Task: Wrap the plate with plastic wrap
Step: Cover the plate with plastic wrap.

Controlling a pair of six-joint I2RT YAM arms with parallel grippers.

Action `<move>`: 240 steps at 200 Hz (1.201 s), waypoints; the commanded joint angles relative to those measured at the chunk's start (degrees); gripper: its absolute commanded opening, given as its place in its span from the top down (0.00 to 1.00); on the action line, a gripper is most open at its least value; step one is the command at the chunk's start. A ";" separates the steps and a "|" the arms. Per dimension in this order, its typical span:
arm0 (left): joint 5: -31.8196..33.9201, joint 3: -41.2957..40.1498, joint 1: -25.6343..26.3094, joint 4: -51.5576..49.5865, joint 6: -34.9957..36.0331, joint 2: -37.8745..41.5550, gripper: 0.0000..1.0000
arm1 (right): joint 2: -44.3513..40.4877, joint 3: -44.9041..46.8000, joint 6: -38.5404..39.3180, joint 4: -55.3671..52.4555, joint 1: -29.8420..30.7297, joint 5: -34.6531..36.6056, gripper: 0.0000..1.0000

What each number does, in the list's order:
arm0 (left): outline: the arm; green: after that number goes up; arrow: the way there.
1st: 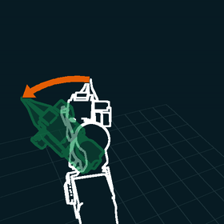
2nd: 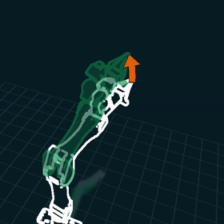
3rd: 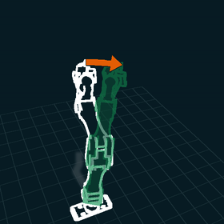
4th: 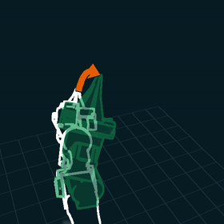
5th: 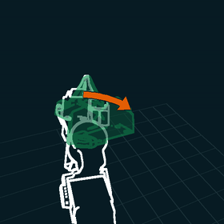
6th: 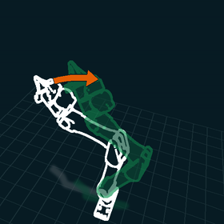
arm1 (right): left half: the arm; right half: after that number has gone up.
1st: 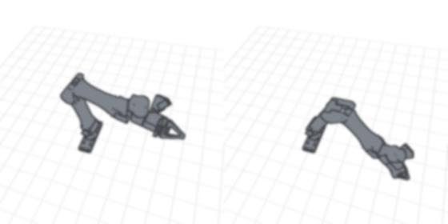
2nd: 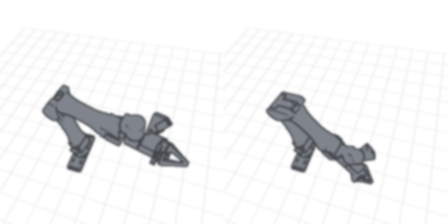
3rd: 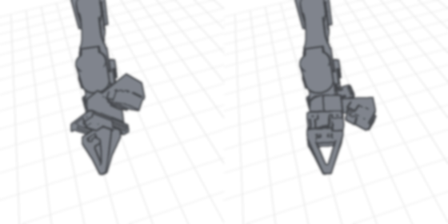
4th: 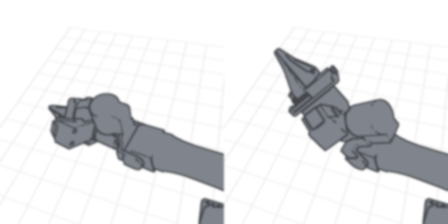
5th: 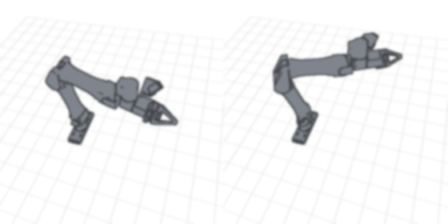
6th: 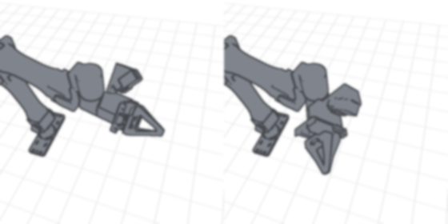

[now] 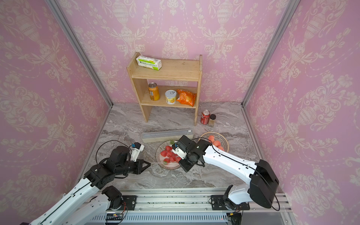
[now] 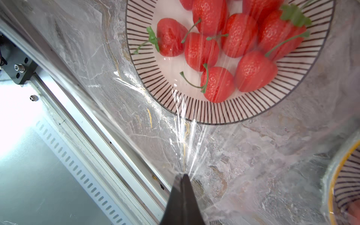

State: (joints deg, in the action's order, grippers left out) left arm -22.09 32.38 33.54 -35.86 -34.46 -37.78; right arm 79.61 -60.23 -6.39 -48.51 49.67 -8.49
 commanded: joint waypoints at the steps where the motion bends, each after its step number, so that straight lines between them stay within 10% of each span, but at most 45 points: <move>1: 3.86 -2.59 1.62 -1.01 -5.43 1.25 1.00 | -0.93 2.18 -3.08 -1.96 0.52 -1.56 1.00; 240: 3.01 -10.20 5.80 11.13 -3.81 -13.30 1.00 | 10.84 6.34 -6.70 5.44 1.57 -0.86 1.00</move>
State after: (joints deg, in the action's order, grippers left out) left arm -20.38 20.56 38.87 -26.37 -41.80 -48.12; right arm 89.25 -54.35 -12.10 -41.36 50.78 -10.90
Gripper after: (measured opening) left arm 0.039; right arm 0.036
